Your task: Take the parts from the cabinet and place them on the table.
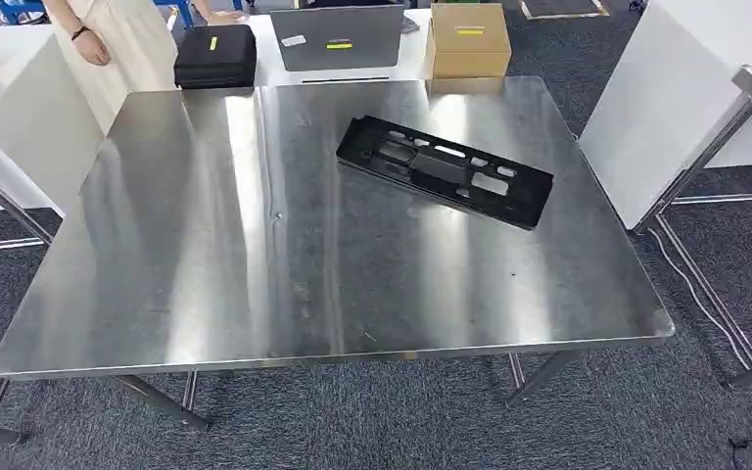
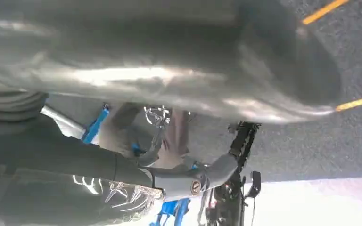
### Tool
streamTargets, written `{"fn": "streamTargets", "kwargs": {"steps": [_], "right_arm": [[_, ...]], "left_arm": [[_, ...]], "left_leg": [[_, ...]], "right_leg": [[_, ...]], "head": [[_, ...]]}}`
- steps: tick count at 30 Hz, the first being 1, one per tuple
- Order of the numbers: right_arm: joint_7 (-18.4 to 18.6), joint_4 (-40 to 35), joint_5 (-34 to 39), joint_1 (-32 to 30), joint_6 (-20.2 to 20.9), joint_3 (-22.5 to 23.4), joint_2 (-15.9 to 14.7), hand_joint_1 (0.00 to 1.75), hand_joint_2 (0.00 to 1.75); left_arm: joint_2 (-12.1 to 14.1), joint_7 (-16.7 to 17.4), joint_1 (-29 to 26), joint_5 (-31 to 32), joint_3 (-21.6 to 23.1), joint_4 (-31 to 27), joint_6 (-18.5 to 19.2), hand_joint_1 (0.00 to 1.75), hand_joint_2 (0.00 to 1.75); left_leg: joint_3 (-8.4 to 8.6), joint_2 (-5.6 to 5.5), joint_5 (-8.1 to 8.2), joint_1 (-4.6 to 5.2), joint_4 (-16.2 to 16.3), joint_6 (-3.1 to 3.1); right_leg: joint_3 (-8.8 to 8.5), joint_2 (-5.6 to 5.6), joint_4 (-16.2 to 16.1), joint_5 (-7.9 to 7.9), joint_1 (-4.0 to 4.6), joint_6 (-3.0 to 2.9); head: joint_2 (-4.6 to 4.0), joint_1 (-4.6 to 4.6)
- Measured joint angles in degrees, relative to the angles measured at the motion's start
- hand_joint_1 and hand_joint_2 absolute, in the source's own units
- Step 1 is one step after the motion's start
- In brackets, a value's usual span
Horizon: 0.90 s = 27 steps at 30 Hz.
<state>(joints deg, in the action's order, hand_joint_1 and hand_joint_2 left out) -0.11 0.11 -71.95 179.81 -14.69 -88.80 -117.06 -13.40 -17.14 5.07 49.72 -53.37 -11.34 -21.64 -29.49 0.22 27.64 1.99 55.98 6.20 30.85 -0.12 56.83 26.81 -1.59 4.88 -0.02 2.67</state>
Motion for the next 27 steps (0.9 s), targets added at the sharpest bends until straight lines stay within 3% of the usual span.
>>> {"fn": "streamTargets", "kwargs": {"steps": [1,2,3,5,6,7,9,10,11,12,14,15,16,17,19,20,21,22,23,25,26,27], "right_arm": [[-2.1,0.0,-2.3,-0.4,2.1,0.0,-0.2,0.0,0.0],[-5.7,0.0,-7.2,-0.9,5.7,0.0,-0.2,0.0,0.0],[-9.1,-0.1,-12.2,-1.0,9.0,0.0,0.1,0.0,0.0],[-11.7,0.1,-13.2,-1.0,11.8,0.0,-0.5,0.0,0.0],[-11.6,0.0,-13.2,-1.0,11.7,0.0,-0.6,0.0,0.0],[-11.4,0.0,-13.2,-0.9,11.4,0.0,-0.6,0.0,0.0],[-11.1,0.0,-13.2,-0.7,10.4,0.0,-0.4,0.0,0.0],[-11.1,0.0,-13.2,-0.5,9.9,0.0,-0.4,0.0,0.0],[-11.1,0.0,-13.1,-0.2,9.0,0.0,-0.6,0.0,0.0],[-11.4,0.1,-13.0,-0.4,8.1,0.0,-0.6,0.0,0.0],[-13.0,0.0,-12.5,-0.3,5.1,0.0,-0.6,0.0,0.0],[-13.8,0.1,-12.2,-0.3,3.9,0.0,-0.9,0.0,0.0],[-14.6,0.0,-11.4,-0.3,2.6,0.2,-0.3,0.0,0.0],[-15.6,0.0,-10.2,-0.4,1.1,0.4,-0.4,0.0,0.0],[-18.4,0.0,-7.3,-0.5,-2.8,1.5,-0.2,0.0,0.0],[-20.0,0.0,-5.8,-0.5,-4.7,2.4,-0.1,0.0,0.0],[-21.3,0.0,-5.0,-0.5,-6.0,3.4,-0.1,0.0,0.0],[-22.0,0.0,-4.9,-0.5,-6.6,4.4,-0.1,0.0,0.0],[-22.2,0.0,-5.0,-0.4,-6.8,5.2,-0.1,0.0,0.0],[-22.6,0.0,-5.9,-0.3,-7.0,6.5,0.0,0.0,0.0],[-23.0,0.0,-6.1,-0.2,-7.3,7.3,0.0,0.0,0.0],[-23.7,0.0,-6.1,-0.2,-7.8,8.2,-0.1,0.0,0.0]], "left_arm": [[0.0,-0.4,0.0,-0.2,0.0,0.0,0.9,0.0,0.0],[0.2,-1.0,0.0,-0.5,0.0,0.0,2.3,0.0,0.0],[0.9,-1.2,0.0,-0.7,-0.2,0.0,4.0,0.0,0.0],[1.5,-1.5,-0.1,-0.7,-0.4,0.0,5.9,0.0,0.0],[1.8,-1.5,-0.2,-0.7,-0.6,0.0,6.1,0.0,0.0],[2.0,-1.5,-0.3,-0.7,-0.8,0.0,6.2,0.0,0.0],[2.4,-1.5,-0.3,-0.6,-1.0,0.0,6.1,0.0,0.0],[2.6,-1.5,-0.3,-0.6,-1.1,0.0,5.9,0.0,0.0],[2.8,-1.5,-0.2,-0.5,-1.2,0.0,5.9,0.0,0.0],[2.8,-1.5,-0.2,-0.4,-1.4,0.0,5.9,0.0,0.0],[2.8,-1.5,-0.2,-0.4,-1.8,0.0,5.9,0.0,0.0],[3.1,-1.5,-0.3,-0.4,-2.0,0.0,5.9,0.0,0.0],[3.2,-1.5,-0.3,-0.4,-2.2,0.0,5.9,0.0,0.0],[3.2,-1.5,-0.3,-0.4,-2.4,0.0,5.9,0.0,0.0],[3.2,-1.5,-0.3,-0.4,-2.7,0.0,5.6,0.0,0.0],[3.2,-1.4,-0.3,-0.5,-3.0,0.0,5.3,0.0,0.0],[3.2,-1.4,-0.3,-0.6,-3.4,0.0,5.2,0.0,0.0],[3.1,-1.4,-0.3,-0.6,-3.7,0.0,5.1,0.0,0.0],[3.1,-1.4,-0.3,-0.6,-3.9,0.0,5.0,0.0,0.0],[3.0,-1.4,-0.3,-0.6,-4.2,0.0,4.9,0.0,0.0],[3.0,-1.4,-0.2,-0.6,-4.4,0.0,4.9,0.0,0.0],[3.0,-1.4,-0.2,-0.6,-4.6,0.0,4.9,0.0,0.0]], "left_leg": [[0.44,0.27,-0.67,-0.15,-1.1,-0.27],[0.25,0.24,-1.07,-0.07,-1.3,0.23],[-0.04,0.32,-1.13,-0.14,-1.3,0.13],[-0.5,0.41,-1.37,-0.05,-1.3,0.03],[-0.64,0.39,-1.43,0.07,-1.2,-0.04],[-0.72,0.39,-1.42,0.13,-1.0,-0.07],[-1.06,0.36,-1.19,0.03,0.0,-0.38],[-1.33,0.36,-0.9,0.17,0.7,-0.8],[-1.58,0.28,-0.69,0.46,1.0,-1.07],[-1.66,0.24,-0.55,0.69,1.2,-1.27],[-1.77,0.23,-0.64,0.75,1.3,-1.28],[-1.94,0.24,-0.55,0.75,1.6,-1.42],[-2.39,0.01,0.69,0.56,2.7,-2.08],[-3.6,-0.19,3.22,0.35,5.6,-2.65],[-7.55,-0.33,8.11,-0.26,14.6,-3.36],[-9.33,-0.33,9.56,-0.62,18.7,-3.57],[-9.99,-0.33,9.49,-0.97,20.4,-3.67],[-9.14,-0.33,7.83,-1.27,18.7,-3.67],[-7.16,-0.34,5.46,-1.37,15.0,-3.54],[-1.87,-0.43,0.68,-1.33,4.6,-2.87],[-0.56,-0.54,0.98,-1.06,2.0,-2.52],[-0.74,-0.45,0.91,-0.92,1.8,-2.46]], "right_leg": [[0.78,-0.12,1.2,0.87,-0.58,-0.24],[2.25,0.01,4.1,2.89,-0.33,-0.95],[4.32,0.02,8.4,4.99,-0.34,-1.24],[7.67,0.02,16.2,7.78,-0.25,-1.01],[7.74,0.01,16.9,7.64,-0.32,-0.59],[6.24,0.0,14.5,6.48,-0.38,0.04],[0.41,-0.02,4.1,2.51,-0.62,1.5],[-1.76,-0.08,-0.4,1.96,-0.91,1.64],[-1.45,0.08,0.0,1.89,-0.2,0.94],[-1.25,0.15,-0.2,1.72,-0.15,-0.32],[-1.1,0.18,-0.1,1.59,-0.11,-0.87],[-1.08,0.19,-0.1,1.36,-1.4,-1.29],[-1.41,0.13,-0.2,1.21,-1.21,-1.54],[-1.25,0.12,-0.2,0.98,-1.16,-2.06],[-0.75,0.05,-0.1,0.81,-1.2,-2.2],[-0.6,0.04,-0.1,0.71,-1.21,-2.33],[-0.55,0.05,-0.1,0.7,-1.2,-2.31],[-0.62,0.06,-0.1,0.69,-1.2,-2.29],[-0.77,0.07,-0.1,0.69,-1.2,-2.28],[-1.06,0.09,-0.2,0.69,-1.18,-2.23],[-0.94,0.09,-0.1,0.67,-1.07,-2.09],[-0.5,0.13,0.0,0.53,-0.59,-1.54]], "head": [[0.0,-0.2],[0.0,-0.28],[0.0,-0.57],[0.0,-0.72],[0.0,-0.72],[0.0,-0.76],[0.0,-0.77],[0.0,-0.76],[0.0,-0.7],[0.0,-0.72],[0.0,-0.42],[0.0,-0.48],[0.0,-0.41],[0.0,-0.35],[0.0,-0.35],[0.0,-0.39],[0.0,-0.39],[0.0,-0.39],[0.0,-0.42],[0.0,-0.35],[0.0,-0.42],[0.0,-0.46]]}}
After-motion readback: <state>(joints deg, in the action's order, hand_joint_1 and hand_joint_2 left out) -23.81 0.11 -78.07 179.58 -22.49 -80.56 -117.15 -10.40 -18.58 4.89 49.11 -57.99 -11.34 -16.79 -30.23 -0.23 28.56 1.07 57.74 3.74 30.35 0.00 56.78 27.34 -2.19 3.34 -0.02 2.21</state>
